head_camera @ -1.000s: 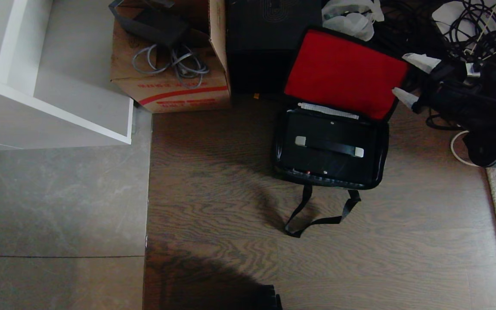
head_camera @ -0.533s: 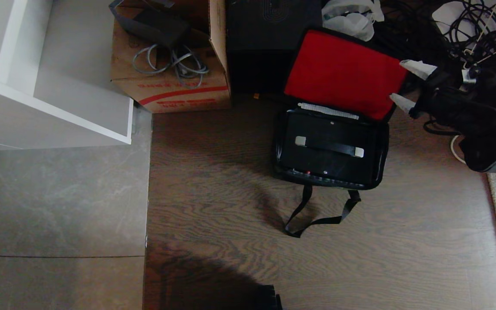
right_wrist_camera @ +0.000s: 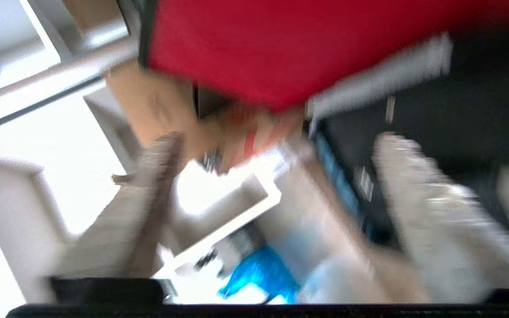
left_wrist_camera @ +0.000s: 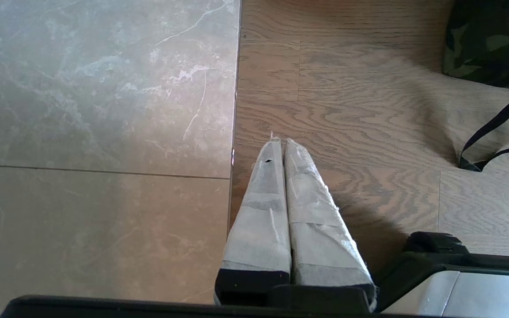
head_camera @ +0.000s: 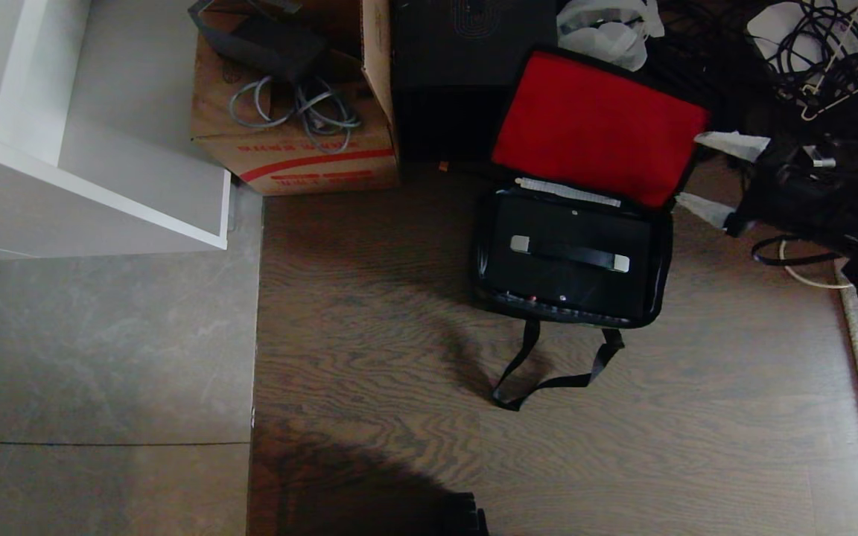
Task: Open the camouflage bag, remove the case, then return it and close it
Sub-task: Open the top of the storage box, then grip the handle
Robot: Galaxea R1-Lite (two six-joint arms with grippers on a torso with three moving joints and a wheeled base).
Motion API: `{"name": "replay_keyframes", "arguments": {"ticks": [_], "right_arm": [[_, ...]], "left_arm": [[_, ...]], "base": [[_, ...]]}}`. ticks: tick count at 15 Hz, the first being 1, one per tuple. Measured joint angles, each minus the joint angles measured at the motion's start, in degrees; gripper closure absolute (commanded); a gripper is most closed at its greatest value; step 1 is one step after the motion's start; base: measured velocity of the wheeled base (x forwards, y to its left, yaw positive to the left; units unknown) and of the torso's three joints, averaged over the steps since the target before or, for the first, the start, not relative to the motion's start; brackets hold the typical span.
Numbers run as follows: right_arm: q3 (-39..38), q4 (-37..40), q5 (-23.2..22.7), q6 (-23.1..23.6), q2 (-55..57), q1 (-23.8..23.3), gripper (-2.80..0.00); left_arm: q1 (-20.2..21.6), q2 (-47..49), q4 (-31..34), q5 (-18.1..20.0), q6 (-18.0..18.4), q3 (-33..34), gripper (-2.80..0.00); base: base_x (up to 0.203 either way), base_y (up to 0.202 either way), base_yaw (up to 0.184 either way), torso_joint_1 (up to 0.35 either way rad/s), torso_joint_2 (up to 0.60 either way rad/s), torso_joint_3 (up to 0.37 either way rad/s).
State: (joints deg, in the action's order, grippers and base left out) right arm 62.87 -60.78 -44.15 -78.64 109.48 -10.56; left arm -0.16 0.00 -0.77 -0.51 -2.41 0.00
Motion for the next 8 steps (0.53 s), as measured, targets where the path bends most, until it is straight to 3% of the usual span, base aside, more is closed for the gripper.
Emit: {"name": "replay_keyframes", "arguments": {"ticks": [5,8], "right_arm": [[-17.5,0.1,-6.1,0.3,-11.8,1.9,0.0],[-26.4,2.8,-7.6,3.1,-22.7,2.1,0.0]], "left_arm": [[-0.1,0.0,0.0,0.0,0.0,0.0,0.0],[0.0,0.0,0.0,0.0,0.0,0.0,0.0]], "base": [[0.0,0.0,0.0,0.0,0.0,0.0],[0.0,0.0,0.0,0.0,0.0,0.0]]}}
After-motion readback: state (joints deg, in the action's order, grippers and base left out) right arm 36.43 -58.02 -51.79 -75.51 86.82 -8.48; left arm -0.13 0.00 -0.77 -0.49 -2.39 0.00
